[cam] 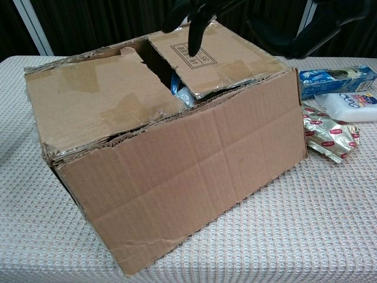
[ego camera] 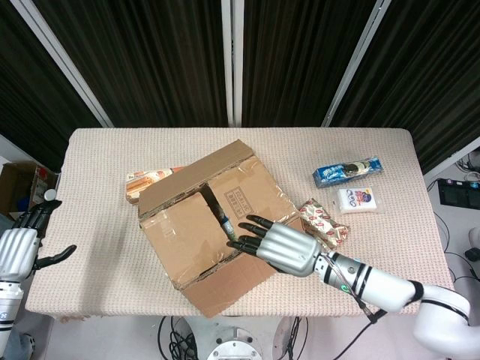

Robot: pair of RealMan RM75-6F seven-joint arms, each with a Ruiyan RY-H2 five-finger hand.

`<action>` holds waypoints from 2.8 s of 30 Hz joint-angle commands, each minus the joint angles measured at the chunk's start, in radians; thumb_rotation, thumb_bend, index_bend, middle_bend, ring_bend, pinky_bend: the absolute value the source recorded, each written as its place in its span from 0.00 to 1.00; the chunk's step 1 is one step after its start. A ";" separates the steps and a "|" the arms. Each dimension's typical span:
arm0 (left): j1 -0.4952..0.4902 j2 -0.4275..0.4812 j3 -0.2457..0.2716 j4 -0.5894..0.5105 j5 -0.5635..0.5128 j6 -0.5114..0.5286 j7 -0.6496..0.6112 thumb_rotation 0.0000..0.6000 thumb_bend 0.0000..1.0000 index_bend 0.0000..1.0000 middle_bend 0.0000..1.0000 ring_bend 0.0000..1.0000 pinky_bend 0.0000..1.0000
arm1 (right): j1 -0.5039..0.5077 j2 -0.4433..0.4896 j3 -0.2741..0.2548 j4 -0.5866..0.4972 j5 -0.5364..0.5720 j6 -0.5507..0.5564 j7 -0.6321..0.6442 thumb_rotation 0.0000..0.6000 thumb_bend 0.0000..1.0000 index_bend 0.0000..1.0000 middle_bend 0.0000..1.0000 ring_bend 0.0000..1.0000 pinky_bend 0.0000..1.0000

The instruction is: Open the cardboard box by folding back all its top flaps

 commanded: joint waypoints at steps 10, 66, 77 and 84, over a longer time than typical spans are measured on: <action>0.002 -0.011 0.001 0.036 -0.005 -0.004 -0.039 0.09 0.00 0.12 0.13 0.11 0.18 | 0.287 -0.375 -0.091 0.169 0.574 0.044 -0.716 1.00 0.88 0.09 0.19 0.00 0.00; -0.021 -0.039 0.001 0.058 0.011 -0.018 -0.044 0.08 0.00 0.12 0.13 0.11 0.19 | 0.289 0.035 -0.214 -0.036 0.689 0.407 -0.698 1.00 0.87 0.09 0.35 0.00 0.00; -0.033 -0.053 0.002 0.062 0.006 -0.038 -0.033 0.08 0.00 0.12 0.13 0.11 0.19 | 0.193 0.108 -0.201 0.022 0.660 0.384 -0.579 1.00 0.85 0.04 0.35 0.00 0.00; -0.036 -0.055 0.003 0.063 0.001 -0.045 -0.026 0.08 0.00 0.12 0.13 0.11 0.18 | 0.150 0.109 -0.204 0.087 0.684 0.337 -0.515 1.00 0.84 0.03 0.34 0.00 0.00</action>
